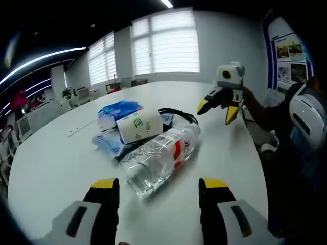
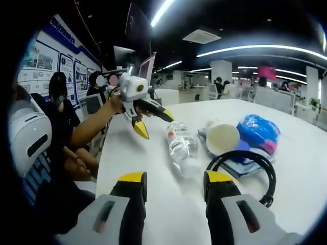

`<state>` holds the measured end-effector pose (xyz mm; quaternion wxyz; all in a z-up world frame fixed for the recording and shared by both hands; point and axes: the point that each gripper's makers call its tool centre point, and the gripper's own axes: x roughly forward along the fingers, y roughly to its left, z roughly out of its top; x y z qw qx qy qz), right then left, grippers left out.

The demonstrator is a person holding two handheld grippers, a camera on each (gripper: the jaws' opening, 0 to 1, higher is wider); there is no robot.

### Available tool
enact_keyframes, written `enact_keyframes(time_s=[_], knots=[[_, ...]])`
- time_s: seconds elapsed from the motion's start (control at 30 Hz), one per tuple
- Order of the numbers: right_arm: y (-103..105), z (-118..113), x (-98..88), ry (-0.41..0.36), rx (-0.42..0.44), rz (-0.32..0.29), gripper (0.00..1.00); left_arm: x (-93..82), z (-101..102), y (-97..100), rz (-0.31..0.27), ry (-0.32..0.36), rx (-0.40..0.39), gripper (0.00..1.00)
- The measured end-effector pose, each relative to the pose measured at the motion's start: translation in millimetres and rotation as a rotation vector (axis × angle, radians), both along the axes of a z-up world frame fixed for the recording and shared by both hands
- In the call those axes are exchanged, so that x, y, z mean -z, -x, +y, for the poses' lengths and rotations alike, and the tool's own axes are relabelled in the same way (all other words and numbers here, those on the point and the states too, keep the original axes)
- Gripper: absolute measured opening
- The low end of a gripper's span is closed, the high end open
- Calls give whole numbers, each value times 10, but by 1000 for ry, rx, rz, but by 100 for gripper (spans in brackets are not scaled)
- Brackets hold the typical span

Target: Arrange the tabletop items into an orderly group along one side of the table until the central work area is clear of visible clutter.

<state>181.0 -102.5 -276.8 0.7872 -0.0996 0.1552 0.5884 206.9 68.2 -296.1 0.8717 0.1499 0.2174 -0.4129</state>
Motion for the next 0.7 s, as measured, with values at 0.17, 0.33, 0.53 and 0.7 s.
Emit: enact_keyframes(time_s=[0.17,0.33,0.53,0.7], knots=[[-11,44,39,7,-7,3,41,29,-3,-7,6,2,-3,61],[-18,85,61,11,-14,1,40,37,-16,-9,4,2,-2,60],[-25,111,85,15,-17,4,39,43,-6,-26,2,8,-7,60],[-48,111,97,22,-13,0,38,63,8,-42,4,5,-10,60]])
